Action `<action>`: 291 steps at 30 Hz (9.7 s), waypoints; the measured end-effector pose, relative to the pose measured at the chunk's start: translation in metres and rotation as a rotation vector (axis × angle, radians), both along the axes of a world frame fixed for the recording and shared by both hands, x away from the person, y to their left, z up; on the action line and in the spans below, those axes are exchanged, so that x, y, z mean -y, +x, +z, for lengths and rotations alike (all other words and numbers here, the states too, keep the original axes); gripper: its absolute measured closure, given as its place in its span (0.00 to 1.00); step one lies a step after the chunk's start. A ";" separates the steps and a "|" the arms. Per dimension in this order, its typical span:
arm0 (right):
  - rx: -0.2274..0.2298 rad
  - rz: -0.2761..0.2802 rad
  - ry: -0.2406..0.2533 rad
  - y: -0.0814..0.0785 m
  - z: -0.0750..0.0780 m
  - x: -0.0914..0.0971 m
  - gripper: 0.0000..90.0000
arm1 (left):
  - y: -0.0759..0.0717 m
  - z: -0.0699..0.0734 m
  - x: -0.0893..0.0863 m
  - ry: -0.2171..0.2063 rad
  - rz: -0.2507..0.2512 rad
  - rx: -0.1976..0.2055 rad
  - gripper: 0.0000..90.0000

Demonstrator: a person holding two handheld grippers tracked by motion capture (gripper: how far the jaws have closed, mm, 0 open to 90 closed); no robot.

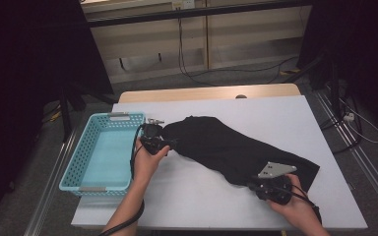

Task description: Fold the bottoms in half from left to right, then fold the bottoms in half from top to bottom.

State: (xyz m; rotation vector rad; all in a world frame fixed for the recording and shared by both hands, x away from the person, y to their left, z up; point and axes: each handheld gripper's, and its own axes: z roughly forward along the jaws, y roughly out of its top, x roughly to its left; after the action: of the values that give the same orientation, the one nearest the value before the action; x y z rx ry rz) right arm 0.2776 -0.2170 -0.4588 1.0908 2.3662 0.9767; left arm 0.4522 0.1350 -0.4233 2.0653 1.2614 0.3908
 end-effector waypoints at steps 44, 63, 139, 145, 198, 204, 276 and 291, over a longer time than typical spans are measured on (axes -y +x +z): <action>0.028 -0.154 0.191 -0.012 0.015 0.049 0.26 | 0.035 -0.007 -0.001 -0.001 0.128 -0.078 0.99; 0.079 -0.377 0.102 0.030 0.027 0.108 0.37 | 0.019 -0.002 0.005 0.026 0.003 -0.053 0.31; 0.042 -0.444 0.150 0.032 0.015 0.121 0.37 | 0.012 0.008 0.010 -0.012 -0.103 0.030 0.16; 0.041 -0.398 0.160 0.032 0.019 0.111 0.31 | 0.028 0.008 0.010 0.000 -0.072 0.010 0.17; 0.042 -0.312 0.195 0.029 0.025 0.093 0.22 | 0.029 -0.029 0.013 0.058 0.116 -0.052 0.29; 0.045 -0.312 0.205 0.030 0.026 0.093 0.22 | 0.033 -0.022 0.015 -0.030 0.103 -0.112 0.80; 0.017 -0.282 0.255 0.040 0.021 0.082 0.17 | -0.004 0.023 0.060 -0.269 -0.224 -0.073 0.92; 0.013 -0.278 0.250 0.040 0.019 0.081 0.17 | -0.011 0.018 0.075 -0.277 -0.277 -0.070 0.92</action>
State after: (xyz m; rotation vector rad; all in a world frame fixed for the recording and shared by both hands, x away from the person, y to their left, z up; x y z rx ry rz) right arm 0.3174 -0.2978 -0.4393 1.4530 2.0472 1.1894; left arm 0.4408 0.0605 -0.4053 1.9895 0.9862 0.0154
